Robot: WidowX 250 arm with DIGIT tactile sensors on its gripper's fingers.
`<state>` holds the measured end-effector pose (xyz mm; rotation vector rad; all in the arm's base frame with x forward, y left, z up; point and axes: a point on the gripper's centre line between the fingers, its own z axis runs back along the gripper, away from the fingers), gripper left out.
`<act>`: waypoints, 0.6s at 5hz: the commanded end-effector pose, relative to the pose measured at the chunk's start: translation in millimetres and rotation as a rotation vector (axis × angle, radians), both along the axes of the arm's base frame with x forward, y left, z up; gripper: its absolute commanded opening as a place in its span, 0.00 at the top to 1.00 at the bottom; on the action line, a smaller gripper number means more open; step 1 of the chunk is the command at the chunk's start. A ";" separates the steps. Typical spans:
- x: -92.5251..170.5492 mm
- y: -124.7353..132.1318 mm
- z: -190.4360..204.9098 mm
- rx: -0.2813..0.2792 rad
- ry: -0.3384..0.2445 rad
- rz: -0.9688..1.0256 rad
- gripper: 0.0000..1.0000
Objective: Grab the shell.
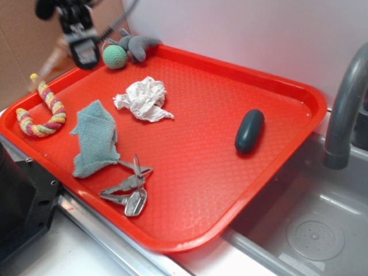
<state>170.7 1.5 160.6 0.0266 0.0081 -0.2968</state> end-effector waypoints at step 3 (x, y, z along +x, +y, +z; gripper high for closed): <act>9.9 6.8 75.4 0.080 -0.127 0.390 1.00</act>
